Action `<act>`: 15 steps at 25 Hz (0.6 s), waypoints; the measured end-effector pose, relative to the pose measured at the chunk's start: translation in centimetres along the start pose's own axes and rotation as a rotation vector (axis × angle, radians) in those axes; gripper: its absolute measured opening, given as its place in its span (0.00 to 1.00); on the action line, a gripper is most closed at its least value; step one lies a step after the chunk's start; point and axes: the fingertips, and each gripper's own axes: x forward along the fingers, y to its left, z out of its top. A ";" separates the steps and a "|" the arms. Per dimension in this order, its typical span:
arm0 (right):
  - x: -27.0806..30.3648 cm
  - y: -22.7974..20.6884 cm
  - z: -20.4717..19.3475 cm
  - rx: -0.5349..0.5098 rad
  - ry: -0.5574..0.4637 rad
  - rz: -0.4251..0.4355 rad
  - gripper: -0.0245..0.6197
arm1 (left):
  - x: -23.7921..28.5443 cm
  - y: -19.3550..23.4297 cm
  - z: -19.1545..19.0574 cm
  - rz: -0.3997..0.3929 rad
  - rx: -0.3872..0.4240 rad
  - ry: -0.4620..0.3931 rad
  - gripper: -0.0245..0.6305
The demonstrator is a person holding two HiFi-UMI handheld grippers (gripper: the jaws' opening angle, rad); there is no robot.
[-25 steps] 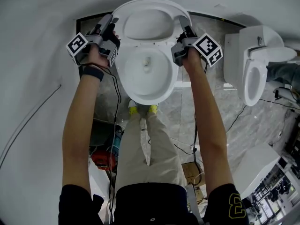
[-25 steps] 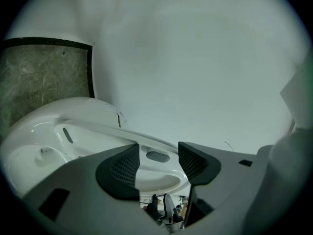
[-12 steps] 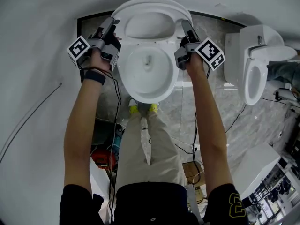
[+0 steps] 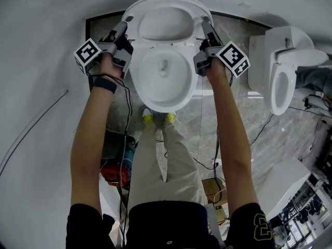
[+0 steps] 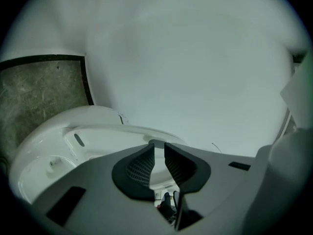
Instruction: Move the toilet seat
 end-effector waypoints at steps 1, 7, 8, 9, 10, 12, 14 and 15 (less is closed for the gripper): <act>0.0 0.2 0.0 -0.008 0.003 0.003 0.30 | -0.1 0.0 -0.1 0.000 0.005 0.003 0.15; -0.1 1.9 0.0 -0.081 0.020 0.024 0.20 | -0.1 -1.1 -1.4 -0.019 0.085 0.046 0.11; -0.2 2.1 -0.1 -0.089 0.020 0.028 0.19 | -0.1 -1.4 -1.6 -0.025 0.098 0.053 0.11; -0.2 2.2 -0.1 -0.096 0.021 0.031 0.18 | -0.1 -1.6 -1.8 -0.028 0.109 0.059 0.10; -0.2 2.2 -0.2 -0.101 0.023 0.032 0.17 | 0.0 -1.7 -2.0 -0.029 0.120 0.063 0.10; -0.3 2.3 -0.3 -0.114 0.030 0.033 0.15 | 0.0 -1.9 -2.4 -0.023 0.147 0.071 0.09; -0.2 2.3 -0.5 -0.133 0.041 0.033 0.13 | 0.0 -1.8 -2.6 -0.011 0.185 0.081 0.09; -0.2 2.3 -0.6 -0.142 0.047 0.032 0.12 | 0.0 -1.8 -2.7 -0.005 0.207 0.088 0.09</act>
